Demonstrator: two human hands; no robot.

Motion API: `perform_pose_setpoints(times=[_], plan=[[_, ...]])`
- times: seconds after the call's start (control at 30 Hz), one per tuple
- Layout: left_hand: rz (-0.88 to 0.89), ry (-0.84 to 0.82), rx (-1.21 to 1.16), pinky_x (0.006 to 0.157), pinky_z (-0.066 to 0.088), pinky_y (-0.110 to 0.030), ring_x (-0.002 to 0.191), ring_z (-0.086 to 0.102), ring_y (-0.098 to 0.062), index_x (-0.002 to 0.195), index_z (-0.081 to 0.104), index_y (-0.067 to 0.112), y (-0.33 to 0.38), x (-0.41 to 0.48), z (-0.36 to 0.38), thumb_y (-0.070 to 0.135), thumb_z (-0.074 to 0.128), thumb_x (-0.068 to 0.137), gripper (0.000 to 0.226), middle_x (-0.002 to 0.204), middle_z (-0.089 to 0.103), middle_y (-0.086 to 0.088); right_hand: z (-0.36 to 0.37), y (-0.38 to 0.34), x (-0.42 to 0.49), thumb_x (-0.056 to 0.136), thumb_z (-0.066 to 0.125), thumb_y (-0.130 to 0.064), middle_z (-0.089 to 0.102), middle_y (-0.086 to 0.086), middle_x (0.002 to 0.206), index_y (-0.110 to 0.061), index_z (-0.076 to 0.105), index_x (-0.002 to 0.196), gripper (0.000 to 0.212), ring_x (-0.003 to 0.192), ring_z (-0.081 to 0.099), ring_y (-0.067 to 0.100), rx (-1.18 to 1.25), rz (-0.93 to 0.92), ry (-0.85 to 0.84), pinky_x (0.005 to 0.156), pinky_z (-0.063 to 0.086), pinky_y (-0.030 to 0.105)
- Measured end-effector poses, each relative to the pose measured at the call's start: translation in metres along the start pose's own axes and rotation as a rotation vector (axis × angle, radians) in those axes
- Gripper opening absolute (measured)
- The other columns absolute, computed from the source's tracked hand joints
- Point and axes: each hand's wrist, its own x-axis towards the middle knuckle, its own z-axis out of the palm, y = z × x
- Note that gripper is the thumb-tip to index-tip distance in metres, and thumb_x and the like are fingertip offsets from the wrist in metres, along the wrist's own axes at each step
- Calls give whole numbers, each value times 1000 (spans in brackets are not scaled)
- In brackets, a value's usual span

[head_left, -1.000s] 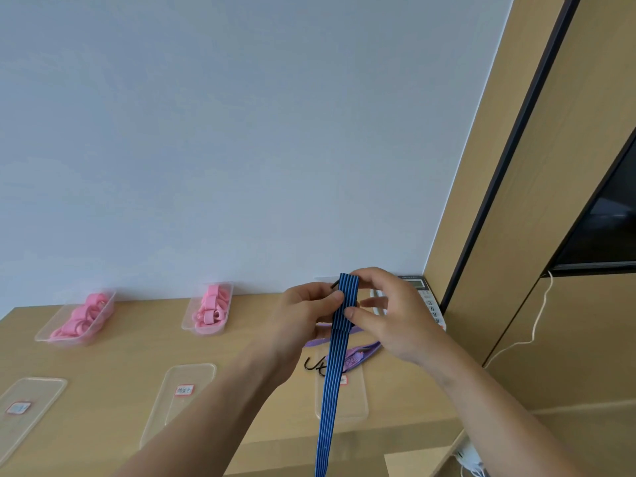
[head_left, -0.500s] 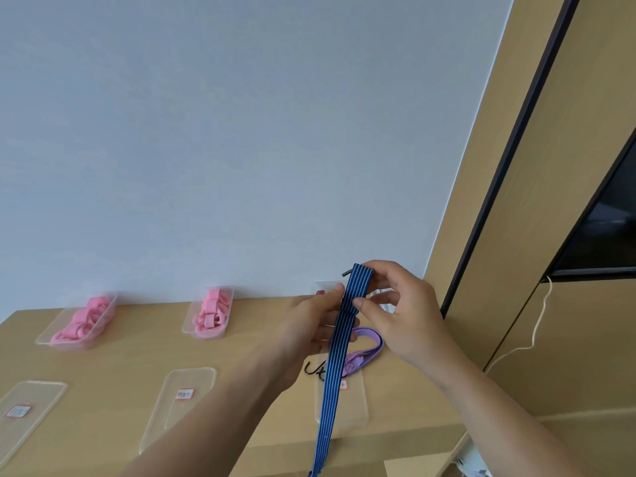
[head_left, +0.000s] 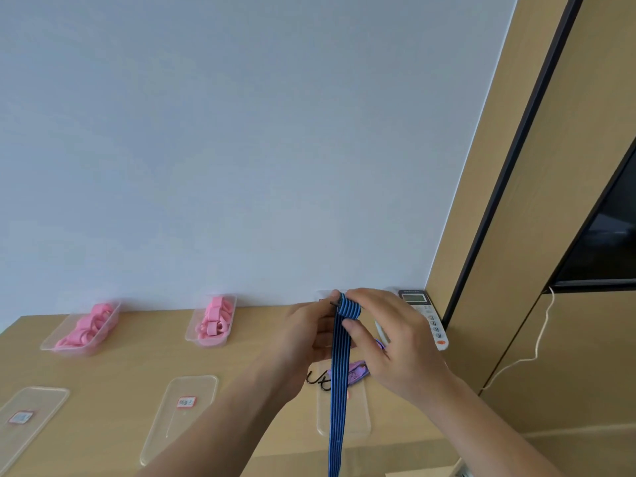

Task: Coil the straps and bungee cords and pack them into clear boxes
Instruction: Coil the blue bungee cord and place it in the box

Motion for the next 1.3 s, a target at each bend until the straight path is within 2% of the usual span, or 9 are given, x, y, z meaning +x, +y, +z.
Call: perform_pose_setpoints(times=[0.23, 0.53, 0.73, 0.8, 0.87, 0.97, 1.1, 1.2, 1.3], plan=[[12, -6, -21, 84, 53, -44, 84, 68, -29, 102, 76, 2, 4, -4, -6, 39, 59, 101, 41, 91, 71, -14, 2, -3, -6, 90, 68, -22, 68, 3, 119, -4, 72, 114, 30, 115, 62, 13, -14, -57, -16, 99, 48, 22], [59, -51, -19, 68, 56, -33, 84, 68, -31, 107, 77, 4, 9, -7, -11, 29, 57, 104, 32, 93, 68, -18, 4, -4, -12, 88, 74, -14, 64, 9, 129, 0, 71, 117, 32, 129, 56, 21, -37, -111, -93, 104, 49, 38], [123, -59, 15, 68, 56, -30, 86, 60, -29, 110, 76, 3, 4, -6, -11, 21, 51, 108, 30, 96, 66, -19, 1, -7, -12, 93, 66, -21, 66, 5, 127, -4, 75, 110, 25, 126, 57, 16, -7, -74, -106, 104, 47, 29], [154, -64, 42, 68, 59, -32, 84, 59, -30, 109, 75, 2, 1, -6, -10, 18, 48, 109, 31, 93, 66, -20, 0, -8, -8, 88, 70, -12, 68, 0, 115, -8, 75, 102, 15, 111, 63, 11, 12, -23, -37, 94, 51, 26], [176, -67, 67, 78, 62, -42, 86, 63, -29, 108, 76, 4, -2, -7, -8, 17, 49, 109, 30, 98, 71, -21, 0, -8, -4, 82, 76, -10, 66, -6, 109, -12, 71, 108, 27, 102, 62, 8, 31, 118, -11, 86, 51, 26], [179, -50, 82, 87, 62, -48, 89, 70, -25, 113, 74, 8, -3, -8, -6, 16, 54, 106, 23, 109, 76, -16, -2, -7, 4, 83, 77, -17, 62, -12, 116, -19, 62, 127, 46, 110, 57, 4, 112, 366, -172, 91, 51, 30], [139, -51, 11, 93, 59, -57, 85, 74, -30, 124, 61, 3, -5, -10, -6, 12, 62, 102, 24, 112, 76, -19, -7, -2, 9, 85, 73, -16, 65, -15, 111, -31, 60, 119, 39, 107, 58, 7, 141, 471, -336, 92, 50, 36], [105, -73, 9, 97, 58, -53, 87, 75, -27, 125, 60, 4, -7, -12, -3, 16, 63, 101, 27, 118, 74, -19, -7, 1, 6, 83, 75, -16, 66, -12, 110, -33, 59, 116, 40, 106, 58, 10, 103, 493, -315, 93, 49, 38], [58, -78, -11, 88, 60, -43, 88, 74, -24, 126, 62, 4, -9, -12, -3, 22, 65, 100, 31, 115, 75, -16, -4, 1, 3, 82, 77, -17, 66, -12, 110, -35, 61, 115, 42, 105, 59, 9, 94, 505, -277, 93, 50, 36]])
